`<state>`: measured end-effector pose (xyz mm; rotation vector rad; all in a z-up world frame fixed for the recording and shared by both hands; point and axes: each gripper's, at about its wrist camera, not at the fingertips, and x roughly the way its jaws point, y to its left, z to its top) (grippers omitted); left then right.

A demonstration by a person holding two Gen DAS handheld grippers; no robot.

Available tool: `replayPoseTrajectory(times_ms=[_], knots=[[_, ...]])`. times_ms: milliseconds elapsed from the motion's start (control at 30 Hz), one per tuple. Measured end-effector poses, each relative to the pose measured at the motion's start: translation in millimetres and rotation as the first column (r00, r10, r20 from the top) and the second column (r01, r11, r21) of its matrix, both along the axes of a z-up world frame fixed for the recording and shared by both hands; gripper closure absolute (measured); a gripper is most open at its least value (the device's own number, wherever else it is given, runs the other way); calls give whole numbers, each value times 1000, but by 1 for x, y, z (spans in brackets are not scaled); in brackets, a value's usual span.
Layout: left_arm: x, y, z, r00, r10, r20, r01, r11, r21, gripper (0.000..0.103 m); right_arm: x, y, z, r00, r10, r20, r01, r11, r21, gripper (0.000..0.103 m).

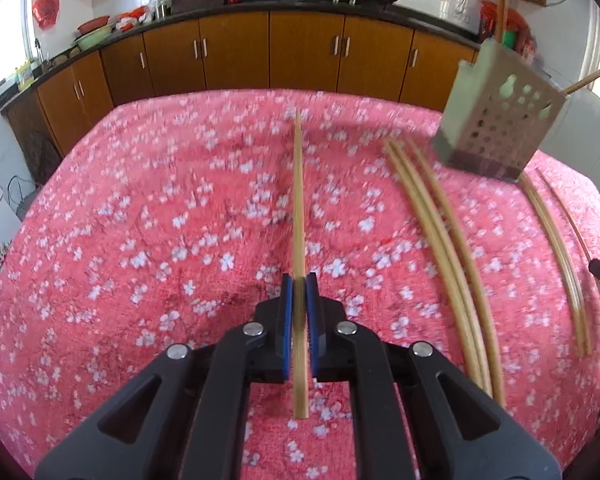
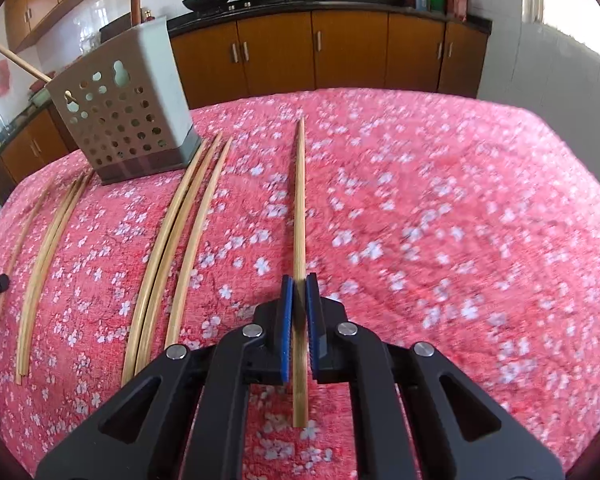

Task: Organize utensils
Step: 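Lift both held chopsticks and carry them above the metal holder, then open both tools to drop the chopsticks into the metal holder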

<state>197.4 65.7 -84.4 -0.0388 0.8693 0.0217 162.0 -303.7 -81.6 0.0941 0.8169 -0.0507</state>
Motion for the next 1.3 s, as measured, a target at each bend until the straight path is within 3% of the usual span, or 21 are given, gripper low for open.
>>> replayPoseTrajectory(times_ms=[267,433,600,700,933,1100,1200,1300], knots=[[-22,3,81,975,-1,224,14,998,-56,95,-23,11,83,961,14,275,8,997,-78,95],[-23,3,118,948,15,318,11,997,-80,95,-28,6,106,940,5,342,15,998,-57,95],[-24,3,141,933,19,360,11,997,-82,95,-24,11,119,928,10,373,11,998,-54,96],[-26,0,163,921,2,390,46,992,-114,95,-30,11,147,905,17,426,-16,1000,-4,96],[-34,-33,226,869,-87,488,168,978,-124,95,-40,24,222,827,74,557,-157,982,103,96],[-32,-63,260,813,-108,572,227,964,-140,95,-36,42,244,781,101,617,-189,979,80,96],[-24,-78,271,782,-90,616,229,962,-149,95,-19,52,243,781,112,614,-191,979,65,96],[-10,-90,273,766,-70,640,217,964,-154,95,2,61,234,804,122,583,-186,981,52,96]])
